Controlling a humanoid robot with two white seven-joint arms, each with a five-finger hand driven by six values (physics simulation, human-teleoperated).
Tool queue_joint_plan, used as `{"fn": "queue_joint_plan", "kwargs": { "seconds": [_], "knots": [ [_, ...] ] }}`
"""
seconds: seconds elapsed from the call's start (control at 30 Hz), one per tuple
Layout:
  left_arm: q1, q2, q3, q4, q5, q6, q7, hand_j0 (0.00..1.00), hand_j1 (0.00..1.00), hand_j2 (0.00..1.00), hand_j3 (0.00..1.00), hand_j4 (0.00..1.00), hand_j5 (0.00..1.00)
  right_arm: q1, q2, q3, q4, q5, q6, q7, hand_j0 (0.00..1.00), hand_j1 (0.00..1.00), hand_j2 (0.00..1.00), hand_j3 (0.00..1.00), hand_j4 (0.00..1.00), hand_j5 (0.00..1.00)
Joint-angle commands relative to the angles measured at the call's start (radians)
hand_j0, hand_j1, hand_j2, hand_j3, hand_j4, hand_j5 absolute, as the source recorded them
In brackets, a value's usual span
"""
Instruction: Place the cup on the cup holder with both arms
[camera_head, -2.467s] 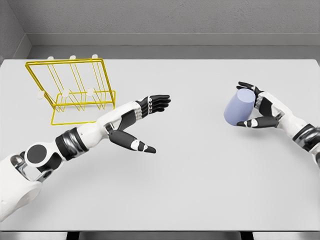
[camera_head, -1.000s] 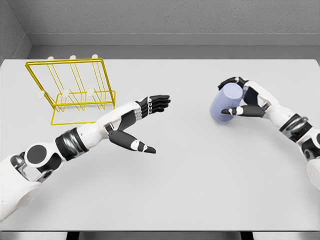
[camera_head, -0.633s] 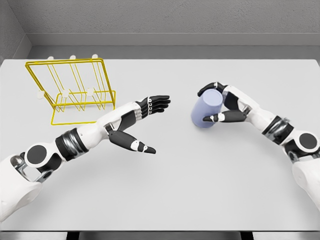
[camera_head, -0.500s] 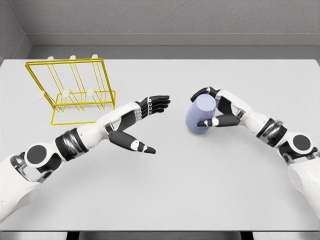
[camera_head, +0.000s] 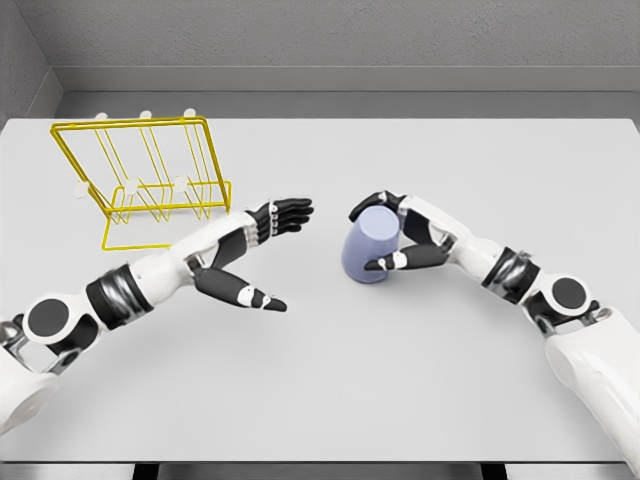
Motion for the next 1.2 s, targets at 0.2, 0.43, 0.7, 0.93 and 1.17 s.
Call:
{"fn": "queue_joint_plan", "kwargs": {
  "seconds": [0.2, 0.43, 0.7, 0.93, 1.17],
  "knots": [
    [0.005, 0.014, 0.005, -0.001, 0.005, 0.000, -0.002, 1.00, 1.00, 1.00, 1.00, 1.00, 1.00, 0.002, 0.051, 0.005, 0.010, 0.046, 0.005, 0.000, 0.47, 0.47, 0.47, 0.47, 0.47, 0.47],
    [0.054, 0.034, 0.081, -0.001, 0.007, 0.046, -0.002, 1.00, 1.00, 1.00, 1.00, 1.00, 1.00, 0.000, 0.051, 0.005, 0.043, 0.066, 0.006, 0.000, 0.52, 0.52, 0.52, 0.52, 0.52, 0.52],
    [0.048, -0.049, 0.078, 0.007, 0.000, 0.049, 0.006, 1.00, 1.00, 1.00, 1.00, 1.00, 1.00, -0.002, 0.041, 0.010, 0.033, 0.069, -0.001, 0.000, 1.00, 1.00, 1.00, 1.00, 1.00, 1.00],
    [0.041, -0.105, 0.081, 0.059, -0.003, 0.075, 0.006, 1.00, 1.00, 1.00, 1.00, 1.00, 1.00, -0.025, -0.022, 0.001, 0.023, 0.067, -0.001, 0.000, 1.00, 1.00, 1.00, 1.00, 1.00, 1.00],
    [0.014, -0.248, 0.081, 0.188, -0.064, 0.074, 0.006, 1.00, 1.00, 1.00, 1.00, 1.00, 1.00, -0.101, -0.222, 0.001, 0.022, 0.067, -0.006, 0.000, 1.00, 1.00, 1.00, 1.00, 1.00, 1.00]
  ]
}}
